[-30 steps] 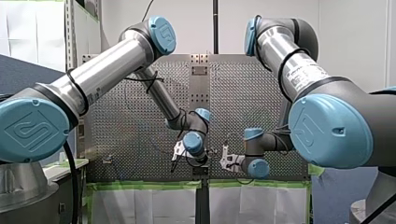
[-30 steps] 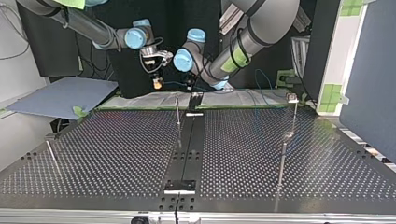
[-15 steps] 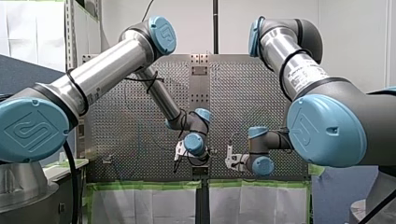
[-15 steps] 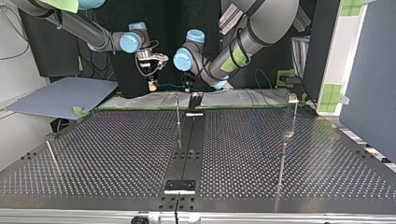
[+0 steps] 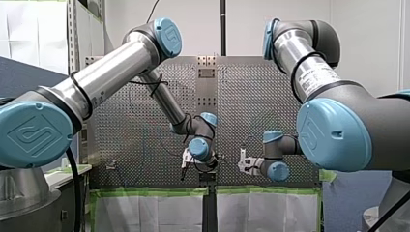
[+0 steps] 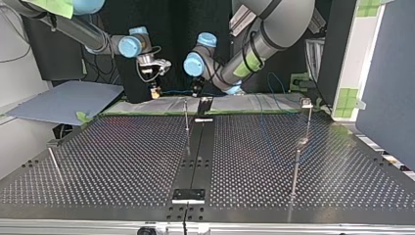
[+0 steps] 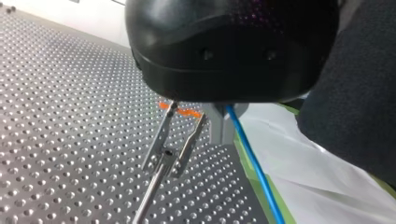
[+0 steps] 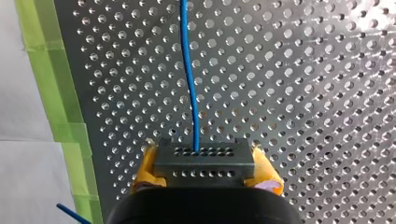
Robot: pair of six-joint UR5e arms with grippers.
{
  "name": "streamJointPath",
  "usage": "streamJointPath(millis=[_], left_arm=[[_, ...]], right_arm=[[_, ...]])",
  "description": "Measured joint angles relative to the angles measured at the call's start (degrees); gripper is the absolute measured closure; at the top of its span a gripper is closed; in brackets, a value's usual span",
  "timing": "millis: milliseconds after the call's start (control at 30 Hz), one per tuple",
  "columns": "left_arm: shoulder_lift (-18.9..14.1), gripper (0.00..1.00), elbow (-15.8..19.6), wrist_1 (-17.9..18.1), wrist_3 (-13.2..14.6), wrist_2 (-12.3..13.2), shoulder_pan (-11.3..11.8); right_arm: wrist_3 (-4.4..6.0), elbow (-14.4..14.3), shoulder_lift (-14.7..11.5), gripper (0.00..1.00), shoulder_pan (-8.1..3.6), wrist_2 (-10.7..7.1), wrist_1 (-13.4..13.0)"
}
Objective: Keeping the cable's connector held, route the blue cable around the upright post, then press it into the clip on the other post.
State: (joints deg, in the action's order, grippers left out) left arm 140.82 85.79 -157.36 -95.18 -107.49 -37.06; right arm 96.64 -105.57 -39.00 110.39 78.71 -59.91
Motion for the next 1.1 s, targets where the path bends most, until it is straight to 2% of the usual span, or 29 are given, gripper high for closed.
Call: streamJointPath(millis=[233, 367, 467, 700, 867, 1100], left_arm=[[0.0, 0.99, 0.0, 0.3, -1.6, 1.5, 1.4], [0.0, 0.99, 0.0, 0.6, -2.4, 2.1, 2.2], [0.0, 0.99, 0.0, 0.8, -2.6, 2.7, 2.7], [0.0, 0.99, 0.0, 1.3, -2.7, 4.3, 3.5], [0.1, 0.99, 0.0, 1.6, -3.1, 5.6, 4.1], [1.8, 0.99, 0.0, 2.4, -3.5, 6.6, 4.6]], right_arm=[[0.09, 0.5, 0.1, 1.0, -1.59, -2.04, 0.0], [0.18, 1.6, 1.0, 1.0, -2.22, -4.24, 0.3], [-0.47, 2.9, 2.0, 1.0, -2.69, -5.05, 1.4], [-2.79, 3.9, 2.4, 1.0, -3.92, -5.15, 4.4], [-3.02, 4.3, 2.5, 1.0, -4.58, -5.08, 5.3], [-3.25, 4.5, 2.5, 1.0, -4.82, -5.07, 5.4]])
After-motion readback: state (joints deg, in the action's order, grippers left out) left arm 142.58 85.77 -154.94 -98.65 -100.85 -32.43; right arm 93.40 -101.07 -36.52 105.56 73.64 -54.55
